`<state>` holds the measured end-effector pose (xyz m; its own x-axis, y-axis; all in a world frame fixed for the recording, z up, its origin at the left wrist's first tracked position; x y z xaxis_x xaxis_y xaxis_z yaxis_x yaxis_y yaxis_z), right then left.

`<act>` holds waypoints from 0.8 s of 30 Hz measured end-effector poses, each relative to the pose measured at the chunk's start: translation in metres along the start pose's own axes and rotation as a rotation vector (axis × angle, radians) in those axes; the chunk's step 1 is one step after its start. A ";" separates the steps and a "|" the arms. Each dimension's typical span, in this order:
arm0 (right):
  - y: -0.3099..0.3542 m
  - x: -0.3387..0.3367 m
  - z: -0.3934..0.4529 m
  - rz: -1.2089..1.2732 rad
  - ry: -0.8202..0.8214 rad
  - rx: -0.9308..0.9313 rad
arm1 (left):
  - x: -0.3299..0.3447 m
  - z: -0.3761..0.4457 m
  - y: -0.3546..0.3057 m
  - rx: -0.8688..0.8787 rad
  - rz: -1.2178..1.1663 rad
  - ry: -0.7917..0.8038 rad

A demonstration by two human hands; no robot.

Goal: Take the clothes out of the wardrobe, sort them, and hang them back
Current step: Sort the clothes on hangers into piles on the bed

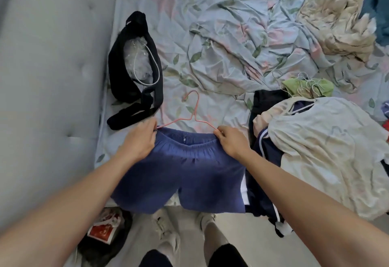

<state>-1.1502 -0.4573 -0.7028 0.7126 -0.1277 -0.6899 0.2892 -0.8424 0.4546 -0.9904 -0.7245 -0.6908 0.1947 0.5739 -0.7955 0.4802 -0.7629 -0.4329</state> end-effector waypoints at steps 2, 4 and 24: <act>-0.013 0.014 0.028 0.002 -0.003 -0.005 | 0.023 0.019 0.011 0.028 0.035 -0.005; -0.022 0.023 0.055 0.014 -0.029 -0.014 | 0.037 0.038 0.020 0.029 0.071 -0.023; -0.147 -0.071 0.006 -0.146 -0.195 -0.018 | 0.087 0.090 -0.192 0.118 0.103 0.140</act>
<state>-1.2465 -0.3272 -0.7242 0.5259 -0.1053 -0.8440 0.3926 -0.8502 0.3507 -1.1429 -0.5549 -0.7154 0.3584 0.5208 -0.7748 0.3494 -0.8445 -0.4059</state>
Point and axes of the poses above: each hand's wrist, its own z-axis towards the middle knuckle, its own x-axis out of the palm, y = z × x, the point moved 8 cm from there along z, towards the middle knuckle, and after that the axes turned 5 degrees about y, right-handed, at the moved point
